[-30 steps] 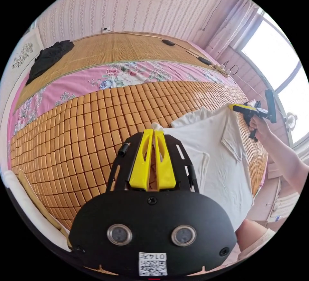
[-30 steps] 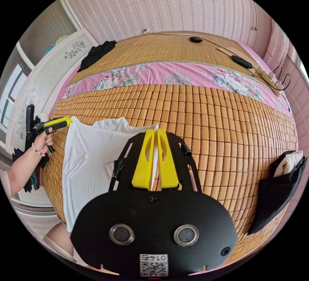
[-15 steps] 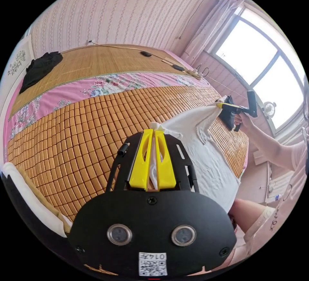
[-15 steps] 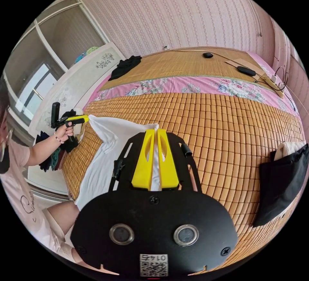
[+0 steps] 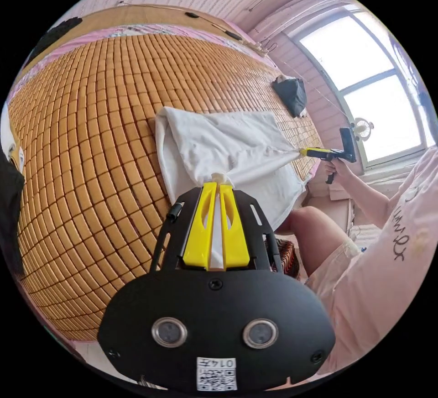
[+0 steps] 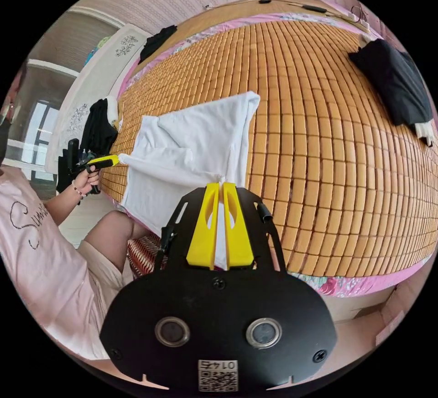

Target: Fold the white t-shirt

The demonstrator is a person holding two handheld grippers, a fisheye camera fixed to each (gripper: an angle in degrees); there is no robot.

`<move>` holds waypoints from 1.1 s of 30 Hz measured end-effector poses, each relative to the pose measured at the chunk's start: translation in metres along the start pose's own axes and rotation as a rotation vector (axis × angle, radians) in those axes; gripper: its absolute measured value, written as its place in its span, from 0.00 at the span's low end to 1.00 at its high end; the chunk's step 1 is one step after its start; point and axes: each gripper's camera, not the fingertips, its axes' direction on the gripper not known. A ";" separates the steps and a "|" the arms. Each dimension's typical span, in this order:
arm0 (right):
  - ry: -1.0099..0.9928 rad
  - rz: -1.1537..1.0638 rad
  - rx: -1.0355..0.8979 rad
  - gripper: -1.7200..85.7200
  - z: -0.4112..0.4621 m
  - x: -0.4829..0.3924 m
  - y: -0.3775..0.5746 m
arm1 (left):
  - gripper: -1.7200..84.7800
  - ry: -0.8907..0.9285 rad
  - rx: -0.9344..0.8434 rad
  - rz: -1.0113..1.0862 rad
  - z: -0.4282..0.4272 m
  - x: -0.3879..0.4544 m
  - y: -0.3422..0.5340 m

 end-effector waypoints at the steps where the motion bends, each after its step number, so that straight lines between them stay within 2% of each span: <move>1: 0.013 -0.008 -0.013 0.03 0.004 -0.001 0.002 | 0.01 -0.004 0.001 -0.005 0.004 0.000 0.004; 5: 0.050 -0.087 0.026 0.03 -0.011 -0.020 0.014 | 0.01 0.003 0.047 -0.096 -0.001 0.009 0.024; 9: 0.036 -0.124 0.070 0.03 -0.030 -0.033 0.037 | 0.01 -0.032 0.108 -0.060 -0.013 0.031 0.049; 13: 0.040 -0.089 -0.006 0.03 0.005 -0.021 0.061 | 0.01 -0.084 0.058 -0.052 0.020 0.027 0.073; 16: 0.051 -0.061 0.030 0.03 0.020 -0.022 0.077 | 0.01 -0.096 -0.014 -0.073 0.054 0.021 0.089; 22: 0.116 -0.092 0.105 0.03 0.010 -0.041 0.098 | 0.01 -0.096 0.112 -0.047 0.054 0.027 0.113; 24: 0.122 -0.125 0.183 0.03 -0.008 -0.055 0.104 | 0.01 -0.064 0.207 -0.044 0.038 0.033 0.119; 28: 0.145 -0.155 0.270 0.04 -0.026 -0.072 0.121 | 0.01 -0.057 0.287 0.005 0.023 0.047 0.133; 31: 0.153 -0.166 0.225 0.04 -0.014 -0.072 0.136 | 0.01 -0.036 0.256 0.068 0.031 0.051 0.147; 33: 0.185 -0.141 0.123 0.05 0.007 -0.062 0.144 | 0.02 -0.072 0.129 0.016 0.056 0.040 0.157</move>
